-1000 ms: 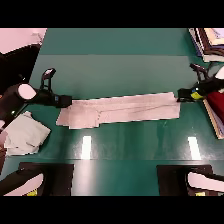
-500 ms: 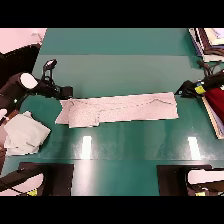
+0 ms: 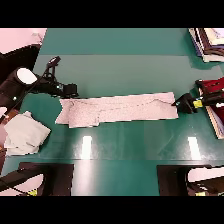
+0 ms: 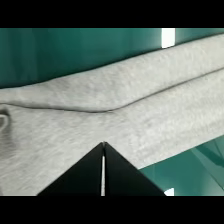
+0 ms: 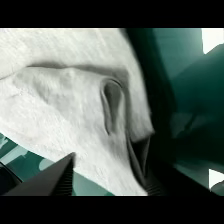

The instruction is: Fold the shirts.

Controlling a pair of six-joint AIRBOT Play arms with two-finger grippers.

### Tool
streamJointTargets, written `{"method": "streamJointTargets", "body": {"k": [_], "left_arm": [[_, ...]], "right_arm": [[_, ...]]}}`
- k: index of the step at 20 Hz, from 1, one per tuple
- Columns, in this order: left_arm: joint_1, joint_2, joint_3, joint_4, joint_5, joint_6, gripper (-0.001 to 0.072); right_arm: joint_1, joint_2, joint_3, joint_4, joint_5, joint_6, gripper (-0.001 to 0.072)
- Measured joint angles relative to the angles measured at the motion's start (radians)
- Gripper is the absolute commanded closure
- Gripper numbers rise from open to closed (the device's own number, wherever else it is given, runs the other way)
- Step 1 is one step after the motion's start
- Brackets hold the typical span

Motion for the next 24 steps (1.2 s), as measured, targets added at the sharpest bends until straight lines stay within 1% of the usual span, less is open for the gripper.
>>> {"method": "streamJointTargets", "body": {"k": [1, 2, 3, 5, 8, 14, 18, 24], "left_arm": [[-0.019, -0.008, 0.001, -0.003, 0.007, 0.000, 0.0686], [-0.043, -0.021, 0.001, -0.009, 0.013, -0.003, 0.0686], [-0.068, -0.035, 0.001, -0.014, 0.023, -0.008, 0.0686], [-0.124, -0.071, 0.004, -0.017, 0.054, -0.026, 0.0687], [-0.218, -0.155, 0.040, -0.024, 0.104, -0.043, 0.0686], [-0.361, -0.386, 0.232, -0.058, 0.140, -0.056, 0.0687], [-0.402, -0.494, 0.323, -0.072, 0.127, -0.059, 0.0686], [-0.416, -0.541, 0.357, -0.076, 0.123, -0.060, 0.0686]], "right_arm": [[0.020, -0.006, -0.005, 0.013, -0.025, -0.010, 0.0504], [0.041, -0.012, -0.007, 0.021, -0.051, -0.018, 0.0681], [0.058, -0.015, -0.005, 0.021, -0.071, -0.025, 0.0700], [0.088, -0.018, 0.020, 0.034, -0.080, -0.041, 0.0701], [0.126, 0.016, 0.099, 0.051, -0.029, -0.049, 0.0702], [0.268, 0.166, 0.307, 0.064, 0.032, 0.021, 0.0702], [0.392, 0.224, 0.427, 0.090, 0.042, 0.072, 0.0702], [0.560, 0.243, 0.503, 0.172, 0.002, 0.104, 0.0701]]}}
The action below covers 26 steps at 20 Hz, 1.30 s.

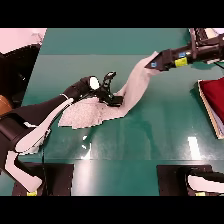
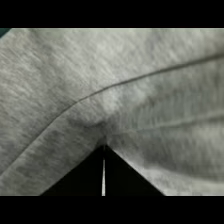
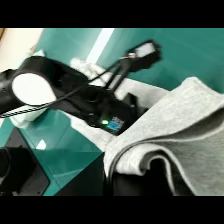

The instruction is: Fold the shirts.

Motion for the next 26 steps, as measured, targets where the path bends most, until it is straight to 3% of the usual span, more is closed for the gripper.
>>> {"method": "streamJointTargets", "body": {"k": [5, 11, 12, 13, 14, 15, 17, 18, 19, 23, 26], "left_arm": [[0.061, 0.031, 0.008, 0.019, -0.052, 0.000, 0.0686], [0.304, 0.273, 0.010, 0.188, -0.171, 0.003, 0.0685], [0.355, 0.328, 0.010, 0.226, -0.183, 0.005, 0.0685], [0.402, 0.375, 0.010, 0.262, -0.192, 0.006, 0.0685], [0.451, 0.425, 0.010, 0.296, -0.200, 0.007, 0.0685], [0.494, 0.467, 0.010, 0.317, -0.206, 0.009, 0.0686], [0.574, 0.539, 0.010, 0.350, -0.221, 0.010, 0.0685], [0.606, 0.564, 0.010, 0.361, -0.229, 0.010, 0.0685], [0.632, 0.583, 0.010, 0.370, -0.239, 0.011, 0.0685], [0.686, 0.621, 0.010, 0.381, -0.294, 0.020, 0.0685], [0.699, 0.631, 0.010, 0.379, -0.323, 0.027, 0.0685]], "right_arm": [[0.122, 0.002, 0.012, 0.017, -0.080, 0.003, 0.0701], [0.375, -0.083, 0.032, 0.024, -0.267, -0.037, 0.0695], [0.425, -0.120, 0.054, 0.024, -0.304, -0.044, 0.0652], [0.480, -0.166, 0.085, 0.023, -0.336, -0.050, 0.0466], [0.527, -0.212, 0.120, 0.023, -0.364, -0.056, 0.0233], [0.573, -0.262, 0.159, 0.022, -0.381, -0.060, 0.0108], [0.638, -0.349, 0.237, 0.017, -0.394, -0.065, 0.0128], [0.655, -0.382, 0.272, 0.013, -0.382, -0.066, 0.0196], [0.664, -0.407, 0.300, 0.000, -0.353, -0.066, 0.0216], [0.605, -0.454, 0.338, -0.089, -0.187, -0.040, 0.0216], [0.492, -0.421, 0.235, -0.120, -0.103, -0.026, 0.0217]]}}
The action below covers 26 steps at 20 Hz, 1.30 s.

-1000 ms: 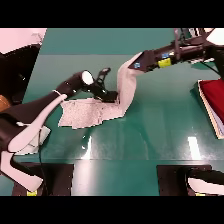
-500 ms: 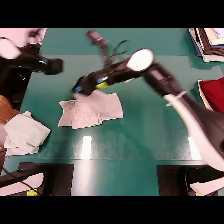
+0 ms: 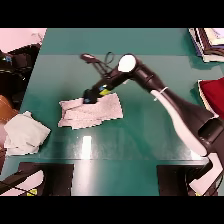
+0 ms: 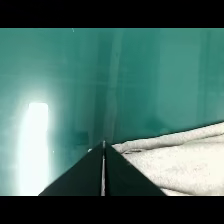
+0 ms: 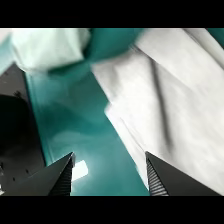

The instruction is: Fold the shirts.

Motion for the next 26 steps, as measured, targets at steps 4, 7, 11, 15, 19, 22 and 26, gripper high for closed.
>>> {"method": "streamJointTargets", "body": {"k": [4, 7, 11, 15, 19, 22, 26], "left_arm": [[0.006, 0.005, 0.000, -0.011, -0.016, 0.002, 0.0685], [0.007, 0.005, 0.000, -0.043, -0.014, 0.003, 0.0685], [0.008, 0.005, 0.000, -0.093, 0.010, 0.004, 0.0685], [0.008, 0.005, 0.000, -0.116, 0.021, 0.004, 0.0685], [0.006, 0.005, -0.005, -0.135, 0.016, 0.003, 0.0686], [-0.028, 0.005, -0.008, -0.143, 0.007, 0.003, 0.0686], [-0.141, 0.005, -0.008, -0.145, 0.020, 0.003, 0.0686]], "right_arm": [[-0.195, 0.113, -0.282, -0.014, 0.003, 0.014, 0.0202], [-0.321, 0.185, -0.511, 0.011, -0.084, 0.037, 0.0179], [-0.381, 0.175, -0.668, 0.153, -0.183, -0.010, 0.0180], [-0.319, 0.093, -0.647, 0.255, -0.220, -0.045, 0.0183], [-0.220, -0.016, -0.526, 0.284, -0.208, -0.058, 0.0557], [-0.179, -0.058, -0.430, 0.276, -0.196, -0.061, 0.0701], [-0.219, -0.018, -0.349, 0.177, -0.198, -0.042, 0.0700]]}}
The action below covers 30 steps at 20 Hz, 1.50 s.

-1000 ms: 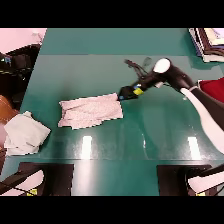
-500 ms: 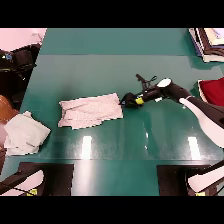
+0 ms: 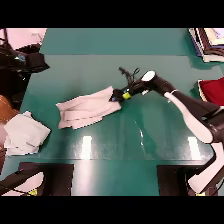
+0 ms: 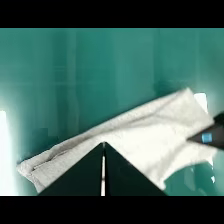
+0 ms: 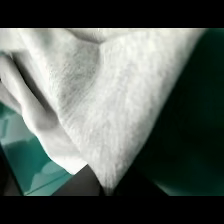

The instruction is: Fold the shirts.

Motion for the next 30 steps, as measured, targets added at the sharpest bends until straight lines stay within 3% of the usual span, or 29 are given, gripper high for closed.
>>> {"method": "streamJointTargets", "body": {"k": [8, 16, 24, 30], "left_arm": [[-0.241, 0.000, 0.000, -0.002, 0.081, -0.001, 0.0686], [-0.382, 0.000, 0.000, -0.002, 0.192, -0.031, 0.0686], [-0.406, 0.000, 0.000, -0.002, 0.224, -0.060, 0.0685], [-0.407, 0.000, 0.000, 0.000, 0.220, -0.062, 0.0685]], "right_arm": [[-0.459, 0.255, 0.032, -0.276, 0.025, 0.095, 0.0700], [-0.995, 0.347, 0.034, -0.295, 0.011, 0.108, 0.0701], [-1.125, 0.346, 0.194, -0.274, -0.048, 0.088, 0.0701], [-1.143, 0.363, 0.345, -0.369, 0.034, 0.119, 0.0701]]}}
